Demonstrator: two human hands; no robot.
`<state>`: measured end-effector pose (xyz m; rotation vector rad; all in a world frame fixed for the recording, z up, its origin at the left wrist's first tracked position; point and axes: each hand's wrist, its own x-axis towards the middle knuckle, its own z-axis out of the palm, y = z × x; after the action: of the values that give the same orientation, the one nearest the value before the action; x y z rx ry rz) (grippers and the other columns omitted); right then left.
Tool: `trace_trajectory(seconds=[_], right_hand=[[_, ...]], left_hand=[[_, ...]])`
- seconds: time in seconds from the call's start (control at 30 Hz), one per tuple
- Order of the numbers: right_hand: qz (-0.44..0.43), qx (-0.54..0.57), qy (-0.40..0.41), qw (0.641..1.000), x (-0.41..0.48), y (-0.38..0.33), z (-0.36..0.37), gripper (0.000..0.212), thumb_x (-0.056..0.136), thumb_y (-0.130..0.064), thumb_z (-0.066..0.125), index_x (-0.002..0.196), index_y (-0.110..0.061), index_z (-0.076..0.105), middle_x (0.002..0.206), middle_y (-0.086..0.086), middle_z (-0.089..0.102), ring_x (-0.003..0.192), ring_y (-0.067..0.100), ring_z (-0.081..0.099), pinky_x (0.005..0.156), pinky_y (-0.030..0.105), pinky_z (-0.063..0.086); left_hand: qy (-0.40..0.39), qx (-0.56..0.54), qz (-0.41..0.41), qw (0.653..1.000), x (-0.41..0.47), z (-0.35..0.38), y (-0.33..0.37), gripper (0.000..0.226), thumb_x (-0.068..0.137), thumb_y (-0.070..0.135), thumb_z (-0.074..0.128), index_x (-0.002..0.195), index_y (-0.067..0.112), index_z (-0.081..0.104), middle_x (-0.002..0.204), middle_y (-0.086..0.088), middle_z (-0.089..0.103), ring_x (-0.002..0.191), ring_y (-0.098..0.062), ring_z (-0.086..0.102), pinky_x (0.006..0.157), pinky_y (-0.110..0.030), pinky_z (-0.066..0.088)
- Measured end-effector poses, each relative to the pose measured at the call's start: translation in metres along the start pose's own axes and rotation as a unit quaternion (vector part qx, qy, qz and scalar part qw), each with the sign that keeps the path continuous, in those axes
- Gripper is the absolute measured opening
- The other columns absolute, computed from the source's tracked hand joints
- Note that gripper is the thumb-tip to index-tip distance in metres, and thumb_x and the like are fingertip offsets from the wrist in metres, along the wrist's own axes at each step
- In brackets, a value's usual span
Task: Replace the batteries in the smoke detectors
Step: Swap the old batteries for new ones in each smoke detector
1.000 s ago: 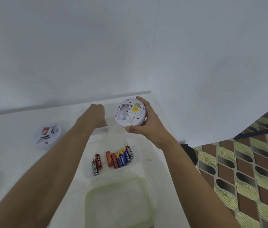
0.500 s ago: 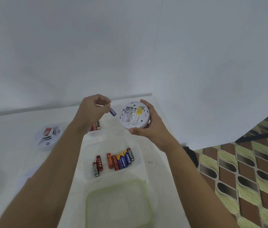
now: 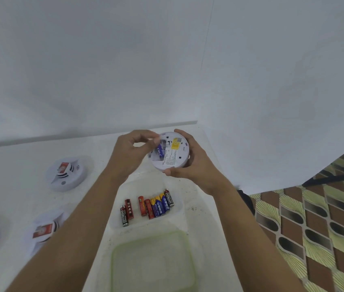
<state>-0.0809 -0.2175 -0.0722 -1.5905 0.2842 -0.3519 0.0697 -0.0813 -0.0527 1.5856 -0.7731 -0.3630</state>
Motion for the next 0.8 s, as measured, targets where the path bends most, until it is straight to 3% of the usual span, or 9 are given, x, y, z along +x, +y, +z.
trace_trajectory(seconds=[0.13,0.27,0.43,0.5,0.57,0.63,0.7,0.77,0.8], right_hand=[[-0.006,-0.004,-0.010,1.000,0.002,-0.004,0.002,0.094,0.068,0.001,0.087,0.145,-0.028,0.042,0.138,-0.001,0.055,0.131,0.024,0.053,0.096,0.054,0.056],[-0.006,0.008,-0.003,1.000,0.003,-0.006,0.004,0.095,0.066,-0.001,0.087,0.146,-0.026,0.042,0.140,0.002,0.054,0.132,0.026,0.052,0.097,0.056,0.055],[0.004,-0.002,-0.015,1.000,0.005,-0.005,0.007,0.095,0.063,-0.010,0.089,0.144,-0.030,0.044,0.140,0.001,0.054,0.132,0.028,0.052,0.095,0.057,0.056],[0.014,0.003,-0.016,1.000,0.006,-0.003,0.008,0.095,0.065,-0.005,0.087,0.145,-0.030,0.043,0.140,0.001,0.054,0.131,0.026,0.053,0.096,0.055,0.055],[0.019,0.003,-0.019,1.000,0.008,-0.002,0.009,0.094,0.066,-0.002,0.086,0.145,-0.030,0.043,0.140,0.000,0.054,0.131,0.024,0.053,0.097,0.053,0.056],[0.021,-0.001,-0.019,1.000,0.008,-0.003,0.009,0.094,0.069,0.002,0.086,0.145,-0.030,0.042,0.139,-0.002,0.055,0.130,0.021,0.053,0.097,0.049,0.057],[0.020,-0.007,-0.013,1.000,0.008,-0.003,0.008,0.093,0.072,0.006,0.084,0.146,-0.030,0.041,0.138,-0.005,0.054,0.130,0.019,0.053,0.096,0.045,0.058],[0.019,-0.010,-0.008,1.000,0.008,-0.002,0.008,0.092,0.073,0.008,0.083,0.146,-0.029,0.040,0.138,-0.006,0.054,0.131,0.018,0.052,0.096,0.043,0.058],[0.020,-0.008,-0.006,1.000,0.007,-0.001,0.007,0.092,0.073,0.008,0.083,0.146,-0.029,0.040,0.138,-0.006,0.054,0.130,0.017,0.052,0.096,0.043,0.058]], left_hand=[[-0.024,0.045,0.030,0.998,-0.009,0.006,-0.001,0.012,0.093,0.025,0.065,0.100,0.031,0.073,0.111,0.011,0.065,0.104,-0.004,0.060,0.078,-0.018,0.052],[-0.028,0.115,0.062,0.991,-0.015,0.004,-0.003,0.024,0.097,0.024,0.059,0.117,0.036,0.066,0.117,0.017,0.053,0.105,0.014,0.050,0.073,-0.005,0.045],[-0.048,0.170,0.070,0.982,-0.021,0.000,-0.012,0.030,0.099,0.021,0.057,0.125,0.033,0.061,0.124,0.012,0.049,0.103,0.020,0.047,0.076,-0.003,0.044],[-0.080,0.201,0.067,0.974,-0.017,-0.007,-0.014,0.029,0.098,0.025,0.057,0.124,0.037,0.062,0.123,0.014,0.052,0.106,0.017,0.048,0.079,-0.006,0.045],[-0.101,0.163,0.044,0.980,-0.012,-0.014,-0.011,0.026,0.098,0.025,0.058,0.117,0.042,0.065,0.119,0.019,0.061,0.105,0.009,0.056,0.084,-0.014,0.048],[-0.054,0.080,-0.007,0.995,-0.007,-0.021,-0.006,0.023,0.099,0.024,0.057,0.115,0.035,0.070,0.111,0.013,0.071,0.097,-0.005,0.066,0.082,-0.023,0.053],[0.044,0.074,-0.046,0.995,-0.001,-0.027,-0.004,0.021,0.099,0.021,0.055,0.110,0.029,0.070,0.103,0.007,0.073,0.082,-0.009,0.071,0.073,-0.025,0.057],[0.087,0.183,-0.074,0.976,0.008,-0.034,-0.004,0.017,0.097,0.020,0.055,0.101,0.024,0.071,0.095,0.004,0.072,0.068,-0.008,0.070,0.067,-0.020,0.054],[0.068,0.263,-0.085,0.959,0.013,-0.036,-0.006,0.015,0.095,0.019,0.057,0.098,0.020,0.072,0.092,0.003,0.072,0.067,-0.009,0.069,0.069,-0.019,0.051]])
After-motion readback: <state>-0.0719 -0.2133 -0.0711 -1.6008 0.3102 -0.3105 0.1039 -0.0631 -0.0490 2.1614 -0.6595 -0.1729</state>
